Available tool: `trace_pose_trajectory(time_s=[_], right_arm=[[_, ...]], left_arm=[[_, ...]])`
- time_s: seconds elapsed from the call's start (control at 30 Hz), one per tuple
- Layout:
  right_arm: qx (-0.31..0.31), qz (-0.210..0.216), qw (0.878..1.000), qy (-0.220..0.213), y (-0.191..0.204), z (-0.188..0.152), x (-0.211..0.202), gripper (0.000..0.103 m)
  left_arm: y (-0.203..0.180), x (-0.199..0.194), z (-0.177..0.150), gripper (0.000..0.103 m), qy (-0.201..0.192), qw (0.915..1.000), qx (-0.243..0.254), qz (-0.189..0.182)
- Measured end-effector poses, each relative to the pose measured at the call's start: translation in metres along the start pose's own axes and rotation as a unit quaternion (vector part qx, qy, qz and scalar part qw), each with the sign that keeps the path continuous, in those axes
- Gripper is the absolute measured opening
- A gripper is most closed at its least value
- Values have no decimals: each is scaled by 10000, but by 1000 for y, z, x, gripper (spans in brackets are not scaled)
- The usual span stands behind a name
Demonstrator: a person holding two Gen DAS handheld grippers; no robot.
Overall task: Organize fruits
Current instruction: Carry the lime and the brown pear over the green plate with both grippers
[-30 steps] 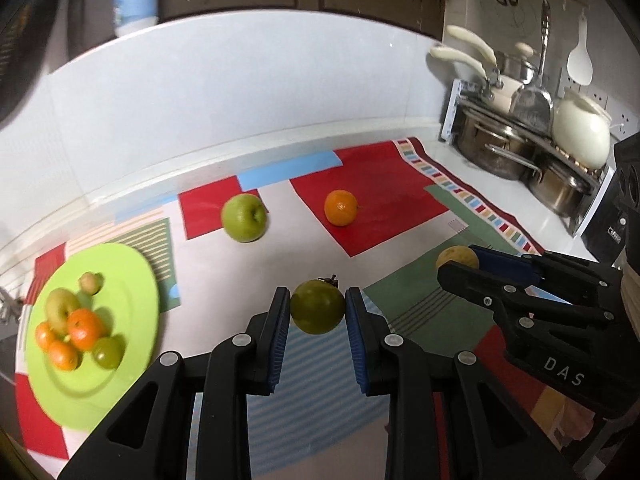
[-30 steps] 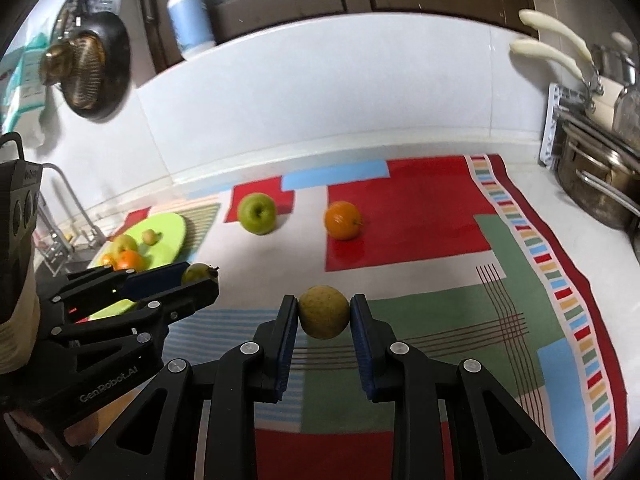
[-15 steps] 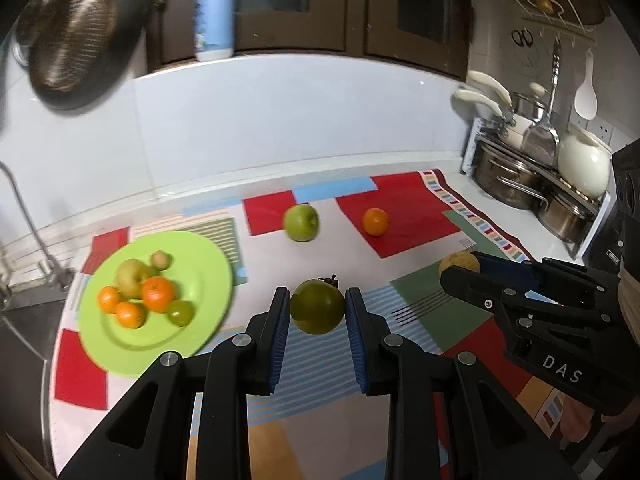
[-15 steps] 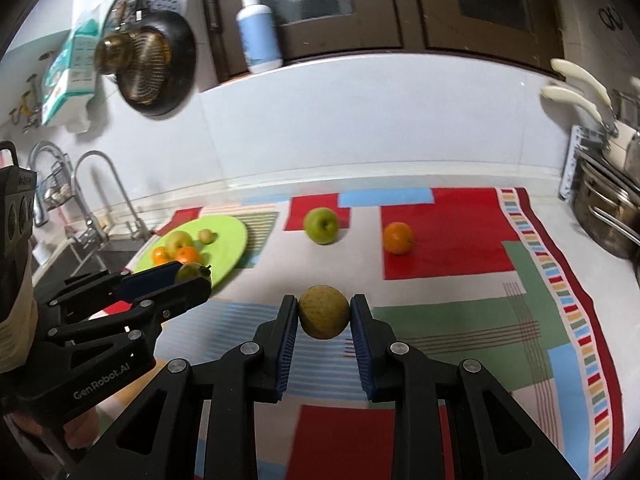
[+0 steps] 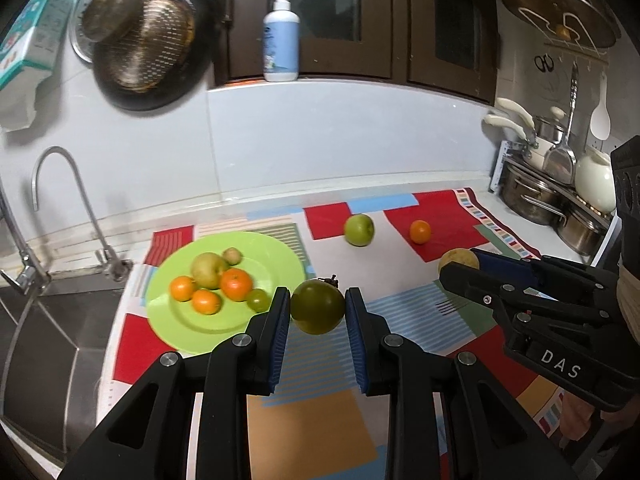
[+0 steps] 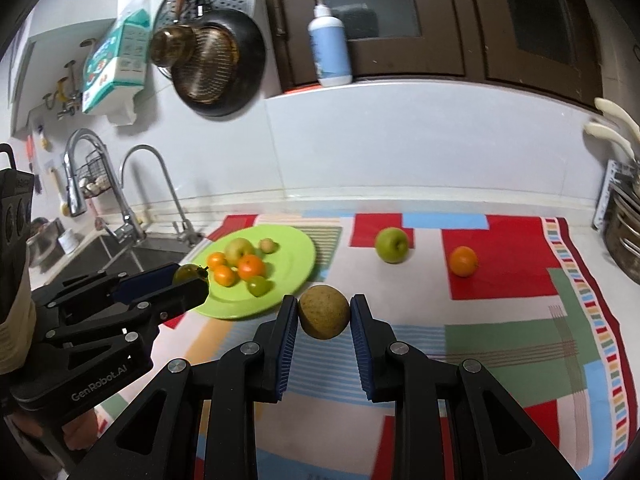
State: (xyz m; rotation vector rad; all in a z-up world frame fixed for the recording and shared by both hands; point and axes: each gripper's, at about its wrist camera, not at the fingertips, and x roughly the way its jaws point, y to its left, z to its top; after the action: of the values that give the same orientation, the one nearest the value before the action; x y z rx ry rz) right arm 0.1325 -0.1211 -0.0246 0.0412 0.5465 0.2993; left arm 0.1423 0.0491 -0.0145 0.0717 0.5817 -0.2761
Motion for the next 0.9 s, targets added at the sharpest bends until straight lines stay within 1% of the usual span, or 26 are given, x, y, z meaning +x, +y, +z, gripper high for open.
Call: trace_pose_trajectory(time_s=[0.2, 0.4, 0.63, 0.9], right_arm=[[-124, 121, 9998, -66, 22, 6, 5, 28], [-297, 238, 9992, -78, 40, 14, 18, 28], [-487, 395, 9980, 0, 53, 24, 41, 28], [-641, 585, 9961, 183, 57, 37, 82, 28]], left_arm=[[19, -8, -2, 28, -54, 9999, -65, 99], [37, -6, -1, 28, -45, 9996, -149, 220], [54, 10, 0, 28, 40, 9989, -232, 396], [69, 44, 1, 28, 266, 9978, -321, 521]])
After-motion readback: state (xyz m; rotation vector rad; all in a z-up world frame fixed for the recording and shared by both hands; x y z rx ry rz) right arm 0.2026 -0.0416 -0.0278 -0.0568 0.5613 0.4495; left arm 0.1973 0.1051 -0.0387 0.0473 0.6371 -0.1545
